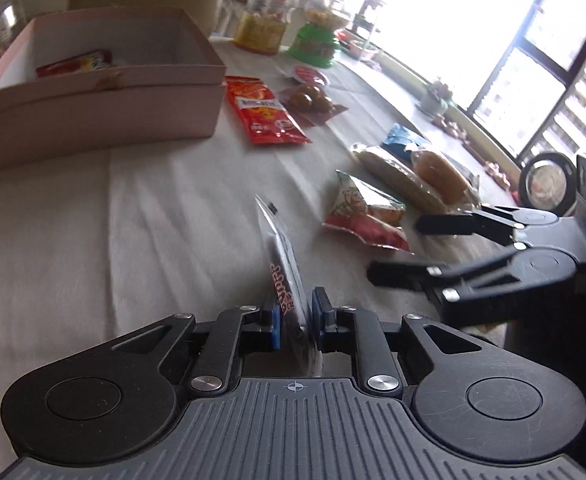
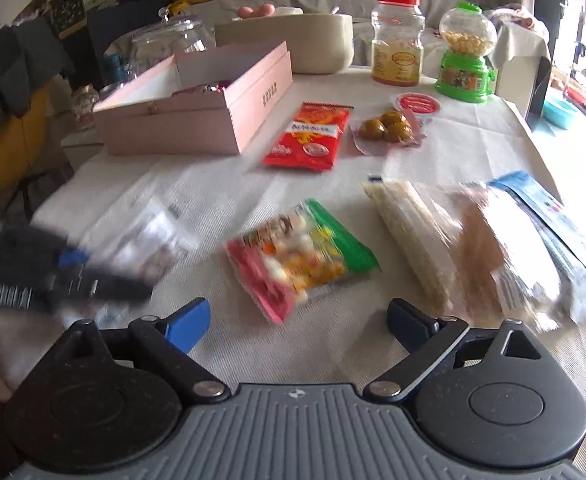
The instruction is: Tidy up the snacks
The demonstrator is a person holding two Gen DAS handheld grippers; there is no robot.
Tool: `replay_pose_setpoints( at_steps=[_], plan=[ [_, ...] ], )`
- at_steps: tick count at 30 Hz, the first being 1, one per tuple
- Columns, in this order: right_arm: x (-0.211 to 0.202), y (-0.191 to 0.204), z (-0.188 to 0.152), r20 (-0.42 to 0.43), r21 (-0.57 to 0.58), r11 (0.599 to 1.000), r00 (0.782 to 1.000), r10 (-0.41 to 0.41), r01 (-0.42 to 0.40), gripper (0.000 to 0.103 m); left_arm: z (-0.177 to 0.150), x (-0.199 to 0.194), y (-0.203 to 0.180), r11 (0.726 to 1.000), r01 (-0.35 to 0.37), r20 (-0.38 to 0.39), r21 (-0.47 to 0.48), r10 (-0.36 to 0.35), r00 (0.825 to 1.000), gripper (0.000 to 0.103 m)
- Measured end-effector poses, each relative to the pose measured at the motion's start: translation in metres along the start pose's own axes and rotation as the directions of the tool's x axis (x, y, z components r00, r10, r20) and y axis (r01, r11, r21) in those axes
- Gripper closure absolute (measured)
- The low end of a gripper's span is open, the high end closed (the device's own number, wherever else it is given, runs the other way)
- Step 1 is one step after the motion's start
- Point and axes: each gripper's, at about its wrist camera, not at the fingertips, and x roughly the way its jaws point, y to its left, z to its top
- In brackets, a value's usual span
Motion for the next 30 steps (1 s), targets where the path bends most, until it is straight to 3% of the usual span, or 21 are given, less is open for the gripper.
replay_pose_setpoints(
  at_steps=[3,9,16,21,25,30],
  plan=[
    [0.017,0.006,0.013,0.009,-0.036,0.999,1.0,-0.007,0.007,0.014,-0.004,-0.006,0.008,0.998,0.004,0.007,-0.07,-0.004,1.0,0.084],
    [0.013,0.008,0.01,-0.023,-0.173,0.985,1.0,0.017,-0.021,0.017,-0.006,-0.009,0.004,0.998,-0.041,0.013,-0.051,0.041,0.999,0.083],
    [-0.009,-0.013,-0.007,-0.025,-0.055,0.997,0.998,-0.05,0.048,0.017,-0.006,-0.007,0.008,0.997,-0.017,0.017,-0.07,0.018,1.0,0.083],
    [0.005,-0.001,0.011,-0.038,0.05,0.998,0.999,0.032,-0.03,0.016,-0.01,-0.007,0.004,0.998,-0.029,0.033,-0.064,0.032,0.999,0.083],
    [0.028,0.012,0.028,-0.026,0.04,0.999,0.999,-0.023,0.024,0.016,-0.013,-0.009,0.002,0.998,-0.037,0.048,-0.059,0.04,0.998,0.083],
    [0.038,0.021,0.032,-0.002,-0.066,0.996,0.998,-0.063,0.063,0.02,-0.015,-0.011,0.003,0.998,-0.031,0.056,-0.061,0.035,0.998,0.083]
  ],
)
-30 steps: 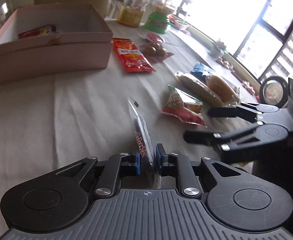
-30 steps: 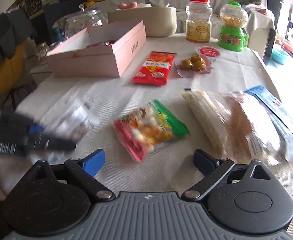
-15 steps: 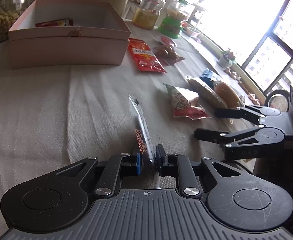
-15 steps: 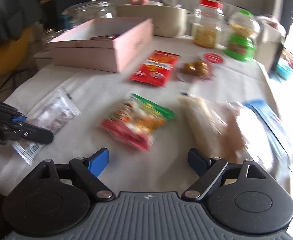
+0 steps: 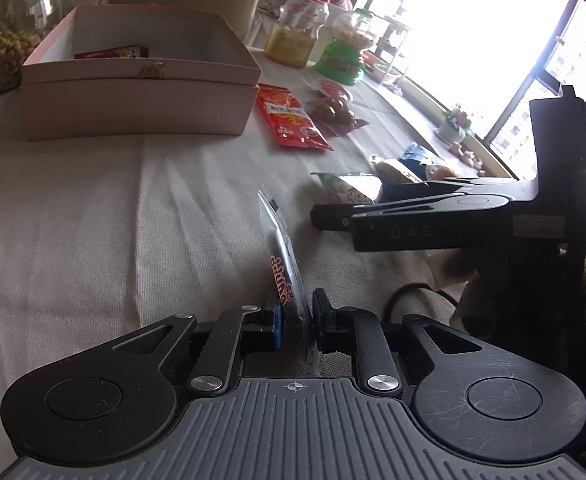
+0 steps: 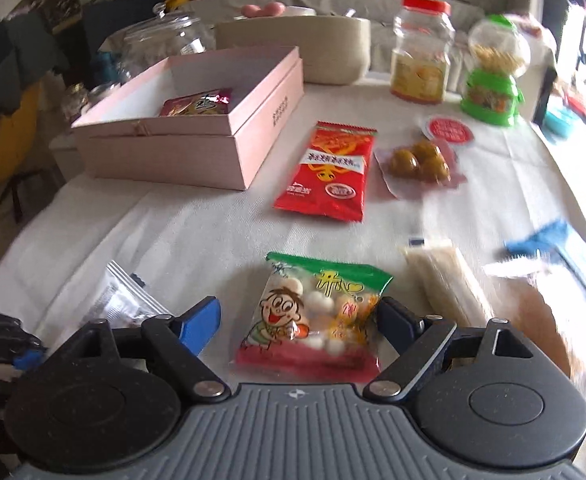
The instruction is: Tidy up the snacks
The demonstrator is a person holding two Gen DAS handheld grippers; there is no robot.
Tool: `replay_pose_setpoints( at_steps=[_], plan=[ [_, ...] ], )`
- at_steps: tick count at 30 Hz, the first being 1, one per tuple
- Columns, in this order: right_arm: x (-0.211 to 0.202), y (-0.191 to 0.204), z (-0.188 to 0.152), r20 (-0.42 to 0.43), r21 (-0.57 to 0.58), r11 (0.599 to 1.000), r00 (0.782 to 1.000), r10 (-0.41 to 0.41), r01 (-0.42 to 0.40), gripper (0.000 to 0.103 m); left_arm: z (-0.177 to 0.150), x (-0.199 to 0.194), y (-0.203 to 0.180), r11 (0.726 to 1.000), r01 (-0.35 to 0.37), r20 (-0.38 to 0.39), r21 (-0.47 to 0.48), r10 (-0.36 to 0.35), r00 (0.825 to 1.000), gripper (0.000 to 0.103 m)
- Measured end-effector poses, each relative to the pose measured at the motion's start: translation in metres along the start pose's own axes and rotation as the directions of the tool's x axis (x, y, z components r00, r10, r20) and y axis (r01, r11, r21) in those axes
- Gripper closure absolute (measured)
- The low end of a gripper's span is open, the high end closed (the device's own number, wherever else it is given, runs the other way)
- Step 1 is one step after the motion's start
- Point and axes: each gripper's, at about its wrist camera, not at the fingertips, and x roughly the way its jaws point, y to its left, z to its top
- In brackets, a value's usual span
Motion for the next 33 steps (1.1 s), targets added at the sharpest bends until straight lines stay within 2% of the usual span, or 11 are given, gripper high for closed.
replay_pose_setpoints(
  at_steps=[2,5,13,15,17,19,22,26,29,31,33],
  plan=[
    [-0.005,0.0,-0.002,0.007,-0.02,1.0,1.0,0.007,-0.007,0.035,0.0,0.0,0.001,1.0,0.005,-0.001,-0.006,-0.005,1.0,0.083],
    [-0.014,-0.005,-0.006,-0.006,-0.015,1.0,1.0,0.017,-0.017,0.042,0.001,0.0,0.002,1.0,0.007,-0.002,-0.006,-0.007,1.0,0.083],
    [-0.054,-0.007,-0.027,-0.043,-0.03,0.996,0.996,0.079,-0.081,0.044,0.001,0.0,0.003,0.999,-0.003,0.001,-0.052,0.003,1.0,0.085],
    [-0.072,-0.01,-0.03,-0.028,-0.03,0.995,0.995,0.092,-0.093,0.044,-0.001,-0.004,-0.003,0.999,-0.022,-0.004,-0.036,0.022,1.0,0.087],
    [-0.092,-0.012,-0.029,0.003,-0.038,0.994,0.995,0.1,-0.099,0.044,-0.004,-0.012,-0.012,1.0,-0.006,0.007,-0.008,0.006,1.0,0.09],
    [-0.114,-0.012,-0.022,0.055,-0.053,0.993,0.992,0.109,-0.106,0.044,-0.002,-0.027,-0.023,0.999,0.001,0.04,0.032,-0.002,0.999,0.09],
    [-0.145,-0.01,0.0,0.158,-0.085,0.99,0.979,0.126,-0.113,0.044,0.014,-0.061,-0.035,0.997,0.018,0.137,0.078,-0.029,0.99,0.091],
    [-0.171,-0.005,0.047,0.285,-0.123,0.984,0.945,0.158,-0.127,0.044,0.049,-0.105,-0.046,0.985,-0.067,0.296,0.157,0.017,0.955,0.091],
    [-0.174,-0.006,0.079,0.308,-0.085,0.985,0.936,0.171,-0.152,0.044,0.069,-0.117,-0.035,0.986,-0.105,0.351,0.128,0.054,0.935,0.092],
    [-0.172,-0.004,0.088,0.318,-0.096,0.987,0.936,0.151,-0.127,0.044,0.077,-0.115,-0.027,0.992,-0.069,0.318,0.109,0.031,0.948,0.092],
    [-0.164,-0.004,0.083,0.3,-0.11,0.99,0.947,0.116,-0.086,0.044,0.071,-0.106,-0.029,0.991,-0.048,0.273,0.125,0.012,0.962,0.092]
  ],
)
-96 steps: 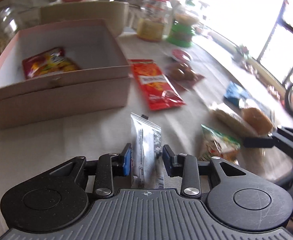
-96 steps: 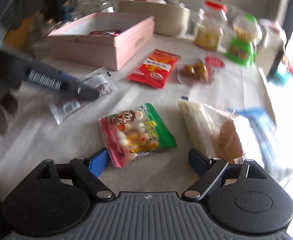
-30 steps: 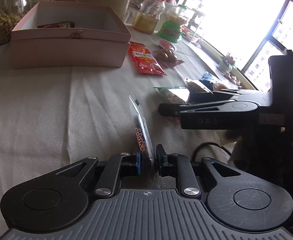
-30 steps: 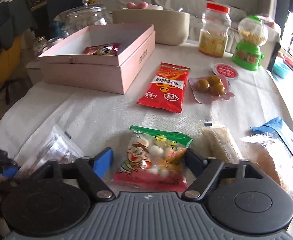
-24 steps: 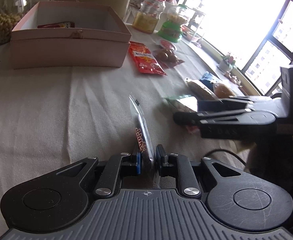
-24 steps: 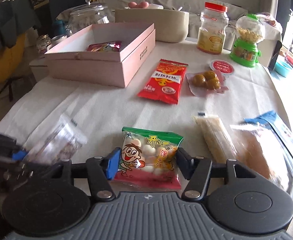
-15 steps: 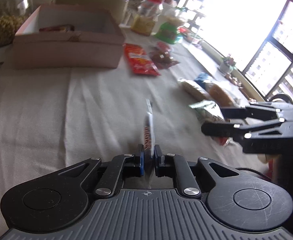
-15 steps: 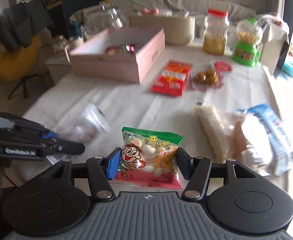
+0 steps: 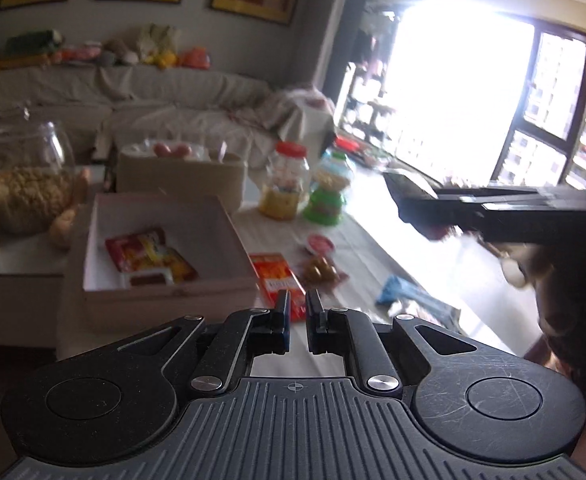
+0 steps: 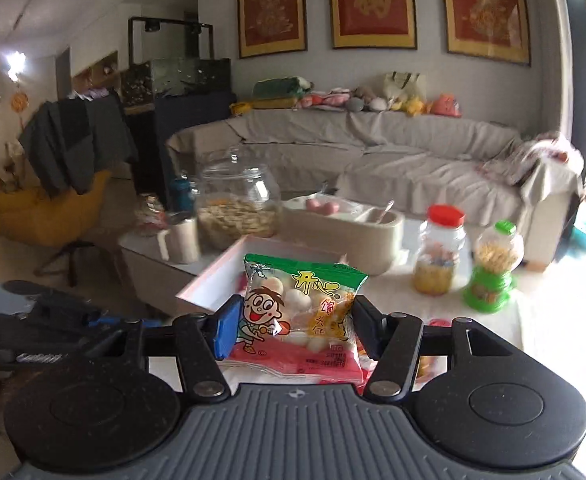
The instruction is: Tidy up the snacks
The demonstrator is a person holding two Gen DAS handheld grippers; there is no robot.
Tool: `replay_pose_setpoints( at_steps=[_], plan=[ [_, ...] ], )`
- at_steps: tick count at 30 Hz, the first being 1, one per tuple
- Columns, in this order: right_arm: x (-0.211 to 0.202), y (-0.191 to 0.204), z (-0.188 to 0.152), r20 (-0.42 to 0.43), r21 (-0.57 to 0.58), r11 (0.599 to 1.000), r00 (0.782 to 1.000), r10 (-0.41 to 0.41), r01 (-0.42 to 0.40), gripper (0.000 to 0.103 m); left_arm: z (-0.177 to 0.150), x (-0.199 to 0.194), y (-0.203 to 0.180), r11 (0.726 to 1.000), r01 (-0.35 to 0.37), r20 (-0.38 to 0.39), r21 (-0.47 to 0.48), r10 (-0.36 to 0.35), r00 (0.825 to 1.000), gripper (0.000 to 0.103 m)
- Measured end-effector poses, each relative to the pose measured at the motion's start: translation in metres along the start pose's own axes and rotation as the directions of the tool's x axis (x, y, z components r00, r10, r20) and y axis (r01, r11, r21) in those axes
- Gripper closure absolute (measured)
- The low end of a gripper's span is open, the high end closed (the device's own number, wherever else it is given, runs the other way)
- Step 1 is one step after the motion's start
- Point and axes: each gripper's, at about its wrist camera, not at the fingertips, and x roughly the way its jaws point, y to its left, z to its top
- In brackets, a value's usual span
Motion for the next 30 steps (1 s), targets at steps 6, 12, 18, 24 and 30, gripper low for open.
replay_pose_setpoints(
  at_steps=[6,12,18,24,30],
  plan=[
    [0.019,-0.017,-0.085,-0.22,0.062,0.997,0.975,-0.024,0.038,0.044,-0.062,0.048,-0.019,0.994,0.105,-0.243,-0.044,-0.112,0.964,0.092],
    [0.023,-0.026,-0.16,-0.341,0.095,0.987,0.936,-0.088,0.128,0.044,-0.095,0.08,-0.049,0.991,0.111,-0.38,0.068,-0.078,0.922,0.089],
    [0.018,-0.041,-0.183,-0.301,0.187,0.966,0.947,-0.115,0.177,0.033,-0.105,0.087,-0.085,0.948,0.054,-0.377,0.315,0.072,0.924,0.082],
    [0.007,-0.047,-0.194,-0.246,0.219,0.959,0.961,-0.123,0.179,0.03,-0.104,0.097,-0.095,0.948,0.156,-0.425,0.276,-0.025,0.905,0.072],
    [0.012,-0.036,-0.197,-0.233,0.144,0.971,0.96,-0.156,0.192,0.025,-0.101,0.09,-0.096,0.954,0.216,-0.419,0.206,-0.114,0.901,0.065]
  ],
)
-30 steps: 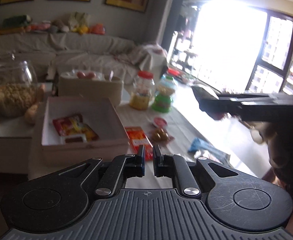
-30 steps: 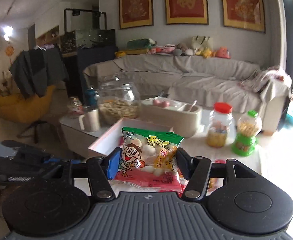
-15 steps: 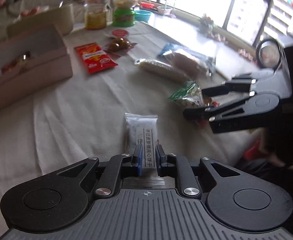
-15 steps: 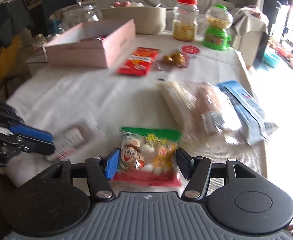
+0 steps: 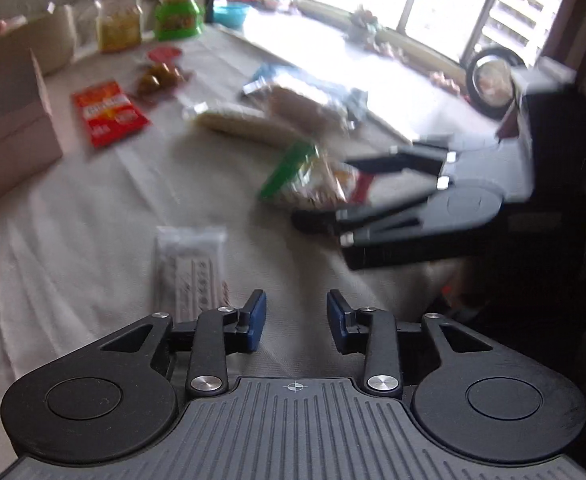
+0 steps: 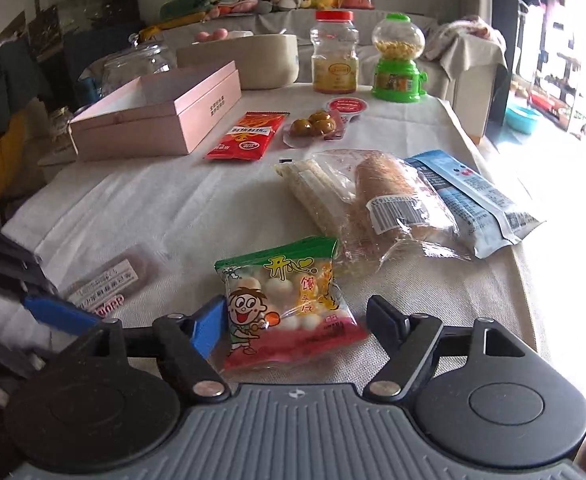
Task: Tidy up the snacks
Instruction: 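Grasp the labeled clear biscuit packet with the left gripper while the right grasps a candy bag, then carry both packets over the pink box and open both grippers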
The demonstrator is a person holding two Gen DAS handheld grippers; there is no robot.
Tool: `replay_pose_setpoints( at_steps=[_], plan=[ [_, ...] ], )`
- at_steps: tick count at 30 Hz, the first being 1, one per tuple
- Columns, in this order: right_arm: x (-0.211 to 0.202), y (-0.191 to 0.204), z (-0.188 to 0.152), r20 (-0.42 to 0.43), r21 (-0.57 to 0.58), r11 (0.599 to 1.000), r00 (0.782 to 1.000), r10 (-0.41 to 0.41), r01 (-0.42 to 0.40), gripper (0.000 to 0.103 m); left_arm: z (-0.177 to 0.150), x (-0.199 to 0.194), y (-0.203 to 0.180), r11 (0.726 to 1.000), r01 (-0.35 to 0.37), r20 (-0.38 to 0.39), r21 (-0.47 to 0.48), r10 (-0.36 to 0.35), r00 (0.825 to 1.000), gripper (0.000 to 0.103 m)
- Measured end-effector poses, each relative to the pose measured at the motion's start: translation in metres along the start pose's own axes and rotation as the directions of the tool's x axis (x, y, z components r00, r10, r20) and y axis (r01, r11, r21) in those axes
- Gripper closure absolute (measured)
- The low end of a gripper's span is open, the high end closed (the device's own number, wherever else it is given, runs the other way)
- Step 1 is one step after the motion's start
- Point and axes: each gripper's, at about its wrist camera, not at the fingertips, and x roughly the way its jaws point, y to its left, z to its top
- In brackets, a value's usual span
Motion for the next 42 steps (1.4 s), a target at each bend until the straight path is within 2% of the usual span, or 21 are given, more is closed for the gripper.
replay_pose_setpoints(
  at_steps=[3,5,8,11,13,15,19,22,24,27,28,29,30,33,36,38,39,40,42],
  plan=[
    [0.001,0.001,-0.002,0.01,-0.006,1.0,1.0,0.007,-0.007,0.02,0.002,-0.015,0.002,0.99,-0.142,0.07,0.023,0.14,0.988,0.065],
    [0.003,0.002,-0.002,0.012,-0.011,1.0,1.0,0.01,-0.01,0.017,0.002,-0.009,0.007,0.977,-0.211,0.048,0.025,0.209,0.977,0.066],
    [0.003,0.004,-0.004,0.016,-0.025,1.0,1.0,0.007,-0.007,0.016,-0.001,0.006,0.021,0.98,-0.2,-0.027,-0.018,0.2,0.979,0.064],
    [0.002,0.003,-0.007,0.024,-0.028,0.999,1.0,0.017,-0.016,0.01,0.001,0.013,0.026,0.987,-0.153,-0.044,-0.042,0.151,0.988,0.046],
    [0.002,0.005,-0.01,0.029,-0.03,0.999,0.999,0.026,-0.025,0.004,0.004,0.018,0.031,0.991,-0.11,-0.032,-0.074,0.108,0.994,0.039],
    [0.0,0.005,-0.013,0.029,-0.029,0.999,0.999,0.033,-0.032,0.0,0.005,0.018,0.034,0.992,-0.098,-0.023,-0.085,0.096,0.995,0.038],
    [-0.001,0.003,-0.012,0.023,-0.03,0.999,0.999,0.044,-0.043,0.0,0.002,0.017,0.035,0.991,-0.111,-0.008,-0.078,0.11,0.994,0.047],
    [0.004,0.006,-0.006,-0.01,-0.072,0.996,0.999,0.044,-0.044,0.0,0.004,0.02,0.032,0.992,-0.111,-0.006,-0.065,0.111,0.994,0.045],
    [0.007,0.004,0.001,-0.034,-0.058,0.997,0.998,0.055,-0.057,0.0,0.004,0.021,0.031,0.991,-0.112,-0.002,-0.078,0.113,0.994,0.044],
    [0.007,0.004,0.007,-0.039,-0.037,0.999,0.999,0.03,-0.031,0.013,-0.002,0.019,0.028,0.99,-0.12,0.022,-0.077,0.122,0.992,0.044],
    [0.006,0.007,0.008,-0.043,-0.056,0.998,0.999,0.026,-0.028,0.026,-0.004,0.019,0.026,0.99,-0.132,0.031,-0.058,0.134,0.991,0.046],
    [0.004,0.009,0.008,-0.051,-0.074,0.997,0.998,0.031,-0.034,0.039,-0.006,0.019,0.022,0.987,-0.157,0.038,-0.038,0.158,0.987,0.056],
    [0.0,0.012,0.009,-0.061,-0.091,0.995,0.997,0.041,-0.047,0.043,-0.008,0.018,0.019,0.983,-0.183,0.045,-0.023,0.184,0.982,0.06],
    [-0.008,0.021,0.012,-0.083,-0.138,0.988,0.995,0.06,-0.071,0.043,-0.017,0.01,0.017,0.985,-0.166,0.057,-0.036,0.168,0.984,0.062],
    [-0.018,0.033,0.026,-0.07,-0.182,0.978,0.993,0.096,-0.107,0.043,-0.026,-0.006,0.02,0.986,-0.151,0.084,-0.067,0.156,0.984,0.063],
    [-0.027,0.041,0.048,-0.031,-0.209,0.968,0.99,0.135,-0.139,0.043,-0.024,-0.029,0.029,0.982,-0.161,0.141,-0.097,0.174,0.975,0.063],
    [-0.031,0.047,0.065,-0.001,-0.23,0.962,0.988,0.152,-0.149,0.043,-0.019,-0.044,0.038,0.977,-0.182,0.178,-0.11,0.199,0.964,0.063],
    [-0.035,0.052,0.086,0.035,-0.243,0.958,0.985,0.168,-0.154,0.043,-0.011,-0.06,0.048,0.968,-0.219,0.224,-0.123,0.242,0.944,0.063],
    [-0.036,0.061,0.133,0.09,-0.236,0.955,0.974,0.206,-0.18,0.043,0.01,-0.091,0.071,0.941,-0.306,0.304,-0.146,0.337,0.891,0.063]
  ],
)
